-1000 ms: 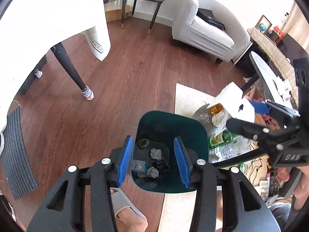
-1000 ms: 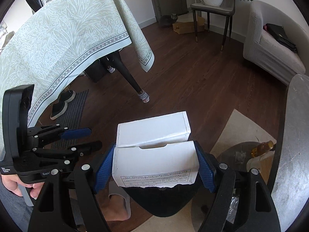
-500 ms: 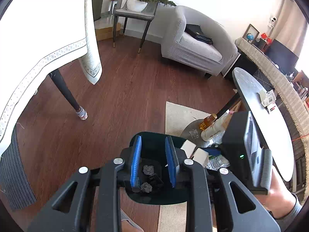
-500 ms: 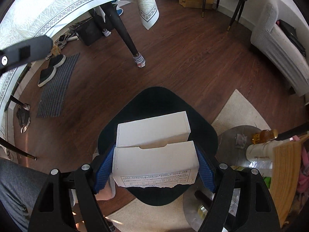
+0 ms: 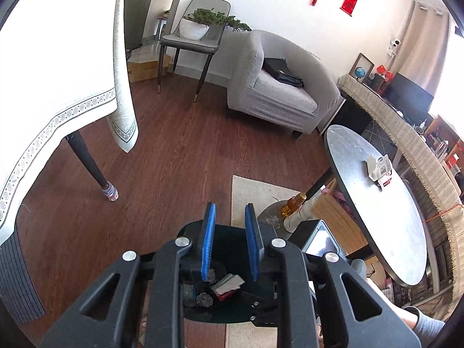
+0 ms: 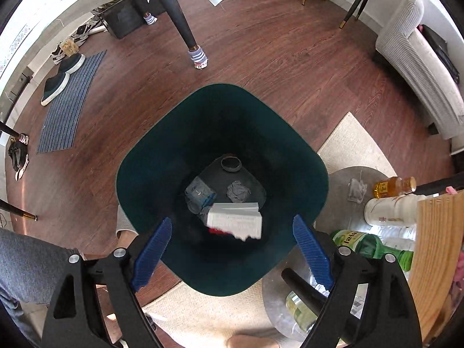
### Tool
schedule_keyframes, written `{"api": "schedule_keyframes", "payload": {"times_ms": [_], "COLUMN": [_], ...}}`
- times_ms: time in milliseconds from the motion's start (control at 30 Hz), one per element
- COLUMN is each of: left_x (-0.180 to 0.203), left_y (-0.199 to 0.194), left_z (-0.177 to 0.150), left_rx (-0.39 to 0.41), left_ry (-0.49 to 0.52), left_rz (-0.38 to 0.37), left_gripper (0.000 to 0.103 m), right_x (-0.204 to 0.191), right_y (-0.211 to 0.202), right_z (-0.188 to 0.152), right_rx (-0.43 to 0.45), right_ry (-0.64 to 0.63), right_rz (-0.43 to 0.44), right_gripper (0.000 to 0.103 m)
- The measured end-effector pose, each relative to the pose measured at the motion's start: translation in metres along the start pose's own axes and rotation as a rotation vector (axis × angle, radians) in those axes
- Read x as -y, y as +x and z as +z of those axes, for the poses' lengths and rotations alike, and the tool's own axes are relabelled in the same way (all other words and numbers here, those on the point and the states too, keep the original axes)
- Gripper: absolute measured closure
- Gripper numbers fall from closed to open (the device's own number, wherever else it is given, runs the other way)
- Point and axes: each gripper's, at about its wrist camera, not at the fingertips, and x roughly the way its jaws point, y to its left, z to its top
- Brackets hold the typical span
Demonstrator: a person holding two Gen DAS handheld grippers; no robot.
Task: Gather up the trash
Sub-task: 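Open the left gripper to drop the plastic while the right gripper drops the box, then move both grippers back over the table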
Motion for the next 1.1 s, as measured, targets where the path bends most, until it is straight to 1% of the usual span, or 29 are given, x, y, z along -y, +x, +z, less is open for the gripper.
{"api": "schedule_keyframes", "payload": {"times_ms": [133, 233, 300, 433, 600, 700, 767, 967, 1100], "left_x": [0.000, 0.006, 0.011, 0.019, 0.042, 0.054, 0.066, 0.110, 0.145], "left_y": [-0.003, -0.005, -0.007, -0.009, -0.008, -0.005, -0.001, 0.019, 0.029], "left_z": [0.005, 0.009, 0.012, 0.017, 0.023, 0.024, 0.023, 0.023, 0.023], "left_rx": [0.020, 0.039, 0.056, 0.097, 0.132, 0.148, 0.144, 0.123, 0.124], "left_ry": [-0.014, -0.007, -0.001, -0.016, 0.031, 0.037, 0.049, 0.130, 0.185], "left_rz": [-0.006, -0.010, -0.009, -0.022, -0.034, -0.032, -0.042, -0.062, -0.111], "left_gripper": [0.081, 0.081, 0.081, 0.081, 0.081, 0.078, 0.078, 0.073, 0.069], "right_x": [0.004, 0.008, 0.009, 0.009, 0.024, 0.040, 0.054, 0.101, 0.138], "right_y": [-0.021, -0.046, -0.065, -0.105, -0.144, -0.163, -0.175, -0.206, -0.221], "right_z": [0.000, 0.002, 0.002, 0.000, -0.008, -0.014, -0.022, -0.046, -0.066], "right_rx": [0.064, 0.138, 0.192, 0.294, 0.382, 0.421, 0.447, 0.518, 0.557], "right_ry": [0.016, 0.029, 0.029, 0.017, 0.029, 0.053, 0.073, 0.152, 0.228], "right_rz": [0.047, 0.108, 0.132, 0.145, 0.122, 0.112, 0.105, 0.043, 0.017], "right_gripper": [0.016, 0.016, 0.017, 0.024, 0.029, 0.032, 0.033, 0.034, 0.036]}}
